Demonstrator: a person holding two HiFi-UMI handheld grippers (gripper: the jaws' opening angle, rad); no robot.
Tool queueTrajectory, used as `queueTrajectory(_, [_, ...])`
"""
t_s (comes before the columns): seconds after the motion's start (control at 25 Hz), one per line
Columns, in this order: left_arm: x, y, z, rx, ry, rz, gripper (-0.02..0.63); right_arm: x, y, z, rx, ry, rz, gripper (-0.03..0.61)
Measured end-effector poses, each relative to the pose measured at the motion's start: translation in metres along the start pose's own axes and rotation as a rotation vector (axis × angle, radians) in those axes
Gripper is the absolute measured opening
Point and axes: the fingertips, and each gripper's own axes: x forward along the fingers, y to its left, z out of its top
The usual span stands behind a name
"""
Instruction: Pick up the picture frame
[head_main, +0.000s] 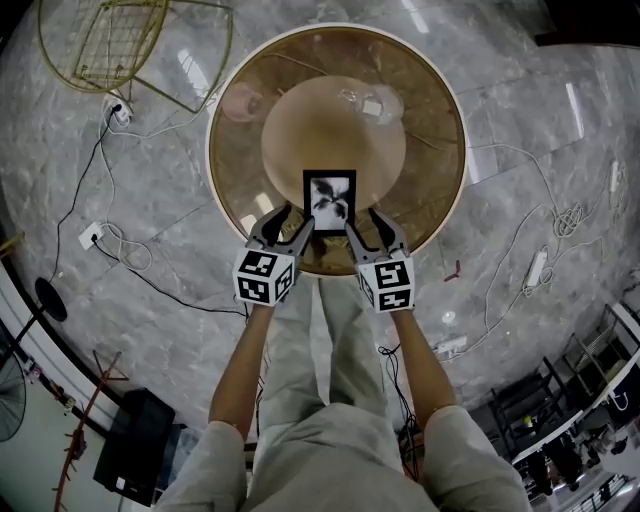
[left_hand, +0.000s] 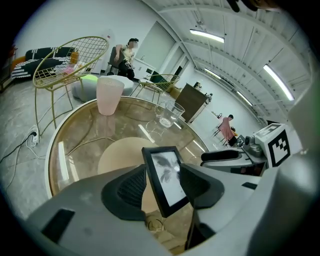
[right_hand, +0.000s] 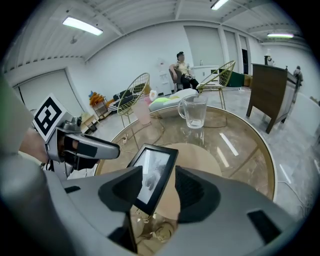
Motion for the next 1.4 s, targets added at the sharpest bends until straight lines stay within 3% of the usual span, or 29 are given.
queueTrajectory(0.8, [0.036,0.013,-0.012,-0.024,0.036,0.037,0.181,0.043,-0.012,-0.013,0.051,0.049,0.004,0.175])
queueTrajectory(1.4, [0.045,0.020,-0.023,-0.024,0.061,0.084,0.114,0.048,-0.008,-0.020,0.068,0.058,0.001,0.098])
